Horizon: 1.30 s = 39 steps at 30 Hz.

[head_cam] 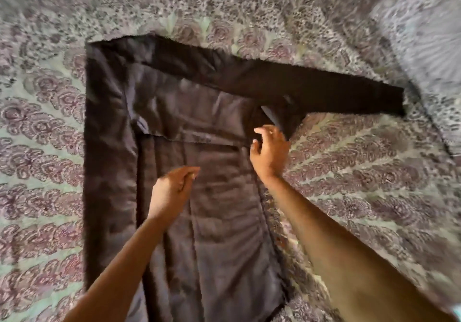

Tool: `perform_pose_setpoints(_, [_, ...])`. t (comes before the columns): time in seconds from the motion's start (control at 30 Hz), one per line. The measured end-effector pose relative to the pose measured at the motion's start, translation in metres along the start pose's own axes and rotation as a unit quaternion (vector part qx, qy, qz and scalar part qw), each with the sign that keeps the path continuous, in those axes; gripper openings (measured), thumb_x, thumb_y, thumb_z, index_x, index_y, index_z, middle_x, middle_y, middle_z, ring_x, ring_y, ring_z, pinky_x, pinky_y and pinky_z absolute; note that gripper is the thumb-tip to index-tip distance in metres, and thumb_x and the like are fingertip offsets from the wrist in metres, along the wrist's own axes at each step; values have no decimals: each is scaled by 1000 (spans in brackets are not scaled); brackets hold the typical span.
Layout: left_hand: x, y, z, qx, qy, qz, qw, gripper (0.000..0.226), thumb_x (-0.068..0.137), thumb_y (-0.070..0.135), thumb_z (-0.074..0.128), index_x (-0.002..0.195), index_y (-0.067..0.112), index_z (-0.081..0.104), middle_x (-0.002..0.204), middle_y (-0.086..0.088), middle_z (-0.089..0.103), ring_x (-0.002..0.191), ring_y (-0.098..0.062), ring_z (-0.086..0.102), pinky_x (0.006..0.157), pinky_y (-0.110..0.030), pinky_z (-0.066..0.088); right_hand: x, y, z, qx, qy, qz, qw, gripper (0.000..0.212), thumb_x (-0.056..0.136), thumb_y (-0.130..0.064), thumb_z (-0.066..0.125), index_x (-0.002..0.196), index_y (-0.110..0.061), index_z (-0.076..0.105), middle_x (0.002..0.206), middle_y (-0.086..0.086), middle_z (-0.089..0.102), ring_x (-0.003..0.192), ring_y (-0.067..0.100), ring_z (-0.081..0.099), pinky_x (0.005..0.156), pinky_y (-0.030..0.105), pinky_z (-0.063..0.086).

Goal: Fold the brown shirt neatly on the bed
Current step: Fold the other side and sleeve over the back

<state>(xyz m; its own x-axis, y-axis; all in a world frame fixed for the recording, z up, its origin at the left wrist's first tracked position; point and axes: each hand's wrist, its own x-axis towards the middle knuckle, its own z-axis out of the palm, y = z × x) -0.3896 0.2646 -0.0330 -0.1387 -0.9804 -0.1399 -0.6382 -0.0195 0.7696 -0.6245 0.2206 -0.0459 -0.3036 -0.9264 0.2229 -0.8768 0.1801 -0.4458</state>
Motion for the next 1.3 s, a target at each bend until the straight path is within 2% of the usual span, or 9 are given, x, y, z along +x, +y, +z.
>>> perform_pose_setpoints(0.23, [42, 15, 33, -1, -50, 29, 998, 46, 80, 51, 38, 103, 27, 70, 101, 5, 72, 91, -17, 68, 80, -41, 55, 38, 59, -11, -27, -228, 227, 946, 50, 96, -34, 43, 142, -18, 34, 156, 12, 8, 140, 31, 19, 111, 44, 19])
perform_pose_setpoints(0.33, [52, 14, 35, -10, -40, 39, 998, 21, 88, 32, 52, 99, 27, 69, 98, 1, 72, 84, -8, 66, 75, -28, 54, 45, 54, -11, 66, -172, 229, 956, 50, 100, -26, 34, 145, -7, 23, 156, 12, 10, 138, 29, 27, 107, 33, 26])
perform_pose_setpoints(0.5, [64, 32, 9, -181, 78, -54, 979, 16, 92, 20, 56, 103, 27, 65, 99, 3, 69, 85, 6, 60, 82, -19, 47, 30, -16, -26, 212, -49, -15, 976, 47, 96, -23, 39, 136, 3, 39, 145, 25, 31, 132, 15, 31, 102, 14, 21])
perform_pose_setpoints(0.6, [69, 46, -28, -405, 133, -174, 888, 34, 96, 42, 41, 127, 31, 51, 125, 3, 60, 114, -9, 56, 101, -34, 41, 0, -69, -22, 229, -100, -201, 947, 47, 93, -23, 43, 130, 6, 46, 139, 25, 41, 126, 25, 41, 103, 27, 33])
perform_pose_setpoints(0.7, [63, 42, -80, -543, 129, -195, 806, 51, 94, 57, 23, 107, 31, 66, 104, 6, 71, 97, -15, 67, 87, -38, 52, -29, -117, -12, 242, -166, -316, 902, 45, 93, -23, 44, 129, 3, 46, 141, 22, 40, 123, 26, 43, 101, 35, 35])
perform_pose_setpoints(0.8, [42, 22, -124, -541, 82, -234, 804, 55, 93, 52, 31, 84, 23, 77, 91, -1, 74, 82, -16, 71, 72, -39, 59, -48, -145, -1, 236, -175, -386, 874, 41, 96, -27, 35, 124, 1, 47, 134, 25, 47, 117, 23, 43, 97, 34, 33])
perform_pose_setpoints(0.97, [-19, -32, -171, -475, 128, -224, 841, 29, 80, 9, 57, 109, 10, 62, 95, -4, 71, 84, -13, 67, 72, -26, 57, -74, -168, 18, 214, -219, -420, 854, 31, 88, -19, 45, 111, -6, 62, 143, 13, 41, 121, 17, 44, 100, 35, 34])
perform_pose_setpoints(1.1, [-95, -47, -165, -450, 152, -309, 824, 23, 75, -5, 64, 86, 15, 66, 78, -3, 70, 66, -12, 65, 59, -21, 54, -98, -168, 28, 256, -188, -252, 914, 14, 75, -14, 45, 76, -8, 58, 136, 12, 44, 113, 21, 50, 91, 30, 37])
perform_pose_setpoints(1.3, [-177, -75, -109, -351, 34, -490, 797, 22, 59, 4, 79, 63, 11, 59, 54, -9, 58, 43, -15, 57, 45, -20, 47, -117, -160, 55, 219, -217, 278, 910, 30, 88, -22, 53, 110, -3, 48, 103, 17, 64, 100, 35, 58, 81, 36, 40])
